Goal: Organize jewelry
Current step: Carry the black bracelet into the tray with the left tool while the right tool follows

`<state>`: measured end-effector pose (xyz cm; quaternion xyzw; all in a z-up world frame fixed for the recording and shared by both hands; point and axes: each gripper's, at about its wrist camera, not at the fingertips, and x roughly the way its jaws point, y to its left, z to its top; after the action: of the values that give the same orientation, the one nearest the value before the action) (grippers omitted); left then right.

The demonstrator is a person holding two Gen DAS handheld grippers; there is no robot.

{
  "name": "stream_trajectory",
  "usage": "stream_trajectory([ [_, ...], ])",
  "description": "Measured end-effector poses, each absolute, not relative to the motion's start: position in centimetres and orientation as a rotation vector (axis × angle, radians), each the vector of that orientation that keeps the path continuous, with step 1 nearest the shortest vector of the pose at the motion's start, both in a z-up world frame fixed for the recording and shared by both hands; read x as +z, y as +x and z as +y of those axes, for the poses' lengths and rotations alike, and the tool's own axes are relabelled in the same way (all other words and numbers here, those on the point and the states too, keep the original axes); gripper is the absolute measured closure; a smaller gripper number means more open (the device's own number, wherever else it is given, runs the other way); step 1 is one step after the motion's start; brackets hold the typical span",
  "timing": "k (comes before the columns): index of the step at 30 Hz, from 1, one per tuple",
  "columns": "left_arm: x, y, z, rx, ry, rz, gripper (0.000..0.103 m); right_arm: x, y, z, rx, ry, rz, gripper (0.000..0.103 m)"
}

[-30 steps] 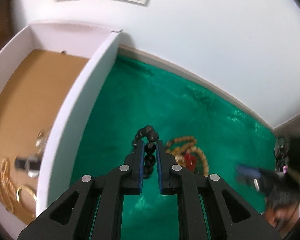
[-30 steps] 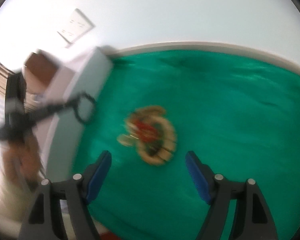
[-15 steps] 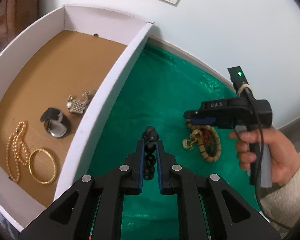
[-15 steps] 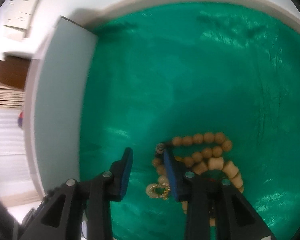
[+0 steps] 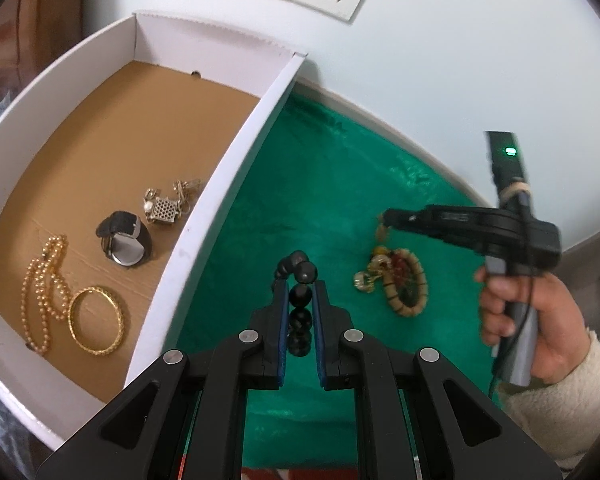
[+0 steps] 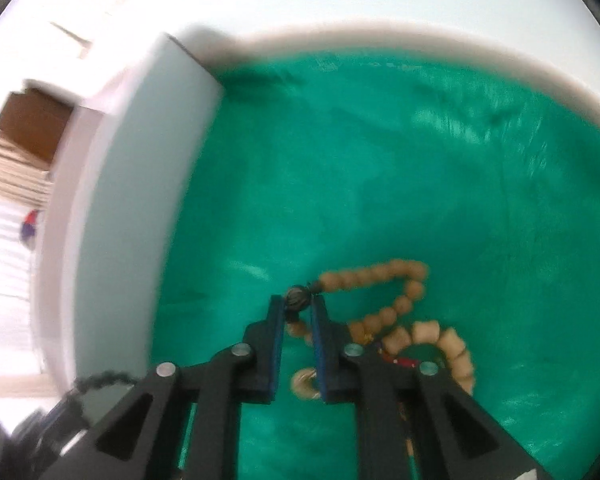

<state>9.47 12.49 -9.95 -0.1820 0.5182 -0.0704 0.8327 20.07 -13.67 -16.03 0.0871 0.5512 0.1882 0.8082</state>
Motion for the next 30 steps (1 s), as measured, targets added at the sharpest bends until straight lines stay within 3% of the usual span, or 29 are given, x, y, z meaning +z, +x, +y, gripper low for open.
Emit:
stream_trajectory([
  [7, -4.1, 7.5, 13.2, -0.153, -0.363, 1.033, 0.093, -8.5, 14.9, -13.6, 0.569, 0.145, 1.015, 0.089],
  [15, 0.2, 3.6, 19.6, -0.006, -0.416, 0.925, 0.093, -1.8, 13.2, -8.9, 0.745, 0.004, 0.877, 0.089],
  [22, -2.8, 4.0, 27.2, 0.182, -0.474, 0.92, 0.093, 0.2, 13.5, -1.8, 0.884, -0.081, 0.848, 0.089],
  [30, -9.0, 6.9, 33.2, 0.289, -0.478, 0.967, 0.093, -3.6, 16.6, 7.5, 0.924, -0.195, 0.916, 0.089],
])
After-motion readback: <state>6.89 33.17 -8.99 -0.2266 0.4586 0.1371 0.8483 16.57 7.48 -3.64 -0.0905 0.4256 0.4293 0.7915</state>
